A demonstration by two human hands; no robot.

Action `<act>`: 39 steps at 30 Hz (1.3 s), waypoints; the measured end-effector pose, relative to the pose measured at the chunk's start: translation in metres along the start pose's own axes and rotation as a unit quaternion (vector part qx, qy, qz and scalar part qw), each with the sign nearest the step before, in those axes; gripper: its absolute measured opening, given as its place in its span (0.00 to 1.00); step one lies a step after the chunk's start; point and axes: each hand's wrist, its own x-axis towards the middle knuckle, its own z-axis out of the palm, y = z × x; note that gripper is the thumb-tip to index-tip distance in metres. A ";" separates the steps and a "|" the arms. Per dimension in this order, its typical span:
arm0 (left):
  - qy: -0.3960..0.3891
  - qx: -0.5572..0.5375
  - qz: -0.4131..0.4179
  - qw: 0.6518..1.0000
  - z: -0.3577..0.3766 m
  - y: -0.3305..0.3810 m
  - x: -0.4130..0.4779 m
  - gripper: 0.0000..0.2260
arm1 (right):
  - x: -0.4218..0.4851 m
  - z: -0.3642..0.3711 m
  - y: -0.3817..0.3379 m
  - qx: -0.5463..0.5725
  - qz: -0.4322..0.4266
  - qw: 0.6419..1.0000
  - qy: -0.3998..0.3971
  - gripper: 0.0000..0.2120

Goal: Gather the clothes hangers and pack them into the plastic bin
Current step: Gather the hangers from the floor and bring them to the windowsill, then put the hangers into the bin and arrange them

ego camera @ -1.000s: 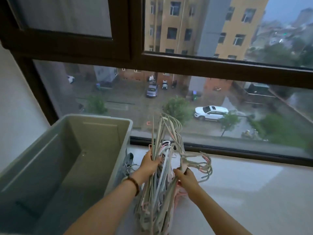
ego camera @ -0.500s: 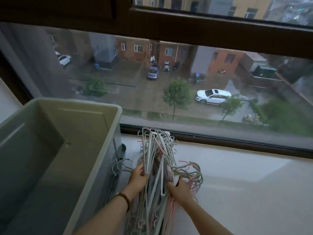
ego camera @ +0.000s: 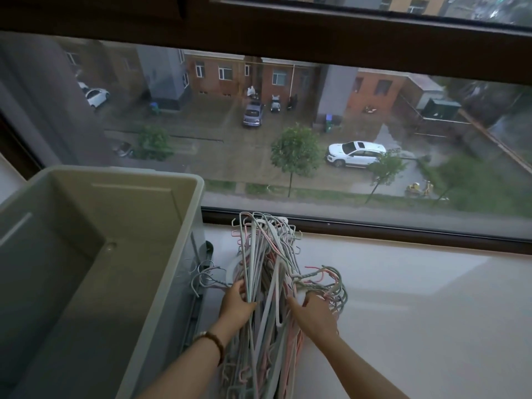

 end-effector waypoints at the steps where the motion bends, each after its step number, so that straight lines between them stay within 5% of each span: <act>1: 0.003 0.007 0.009 1.000 0.000 -0.001 0.000 0.26 | 0.002 0.003 0.000 0.002 0.002 1.000 -0.005 0.17; 11: 0.046 0.024 0.089 0.995 0.000 -0.007 -0.007 0.27 | -0.006 0.016 0.011 0.237 0.031 0.970 -0.049 0.09; 17: 0.062 -0.044 0.126 0.989 0.000 0.007 -0.019 0.28 | -0.019 0.003 0.004 0.266 -0.010 0.964 0.021 0.05; 39: 0.102 -0.156 0.288 0.939 -0.120 0.128 -0.113 0.24 | -0.098 -0.100 -0.129 0.437 -0.216 0.873 -0.009 0.10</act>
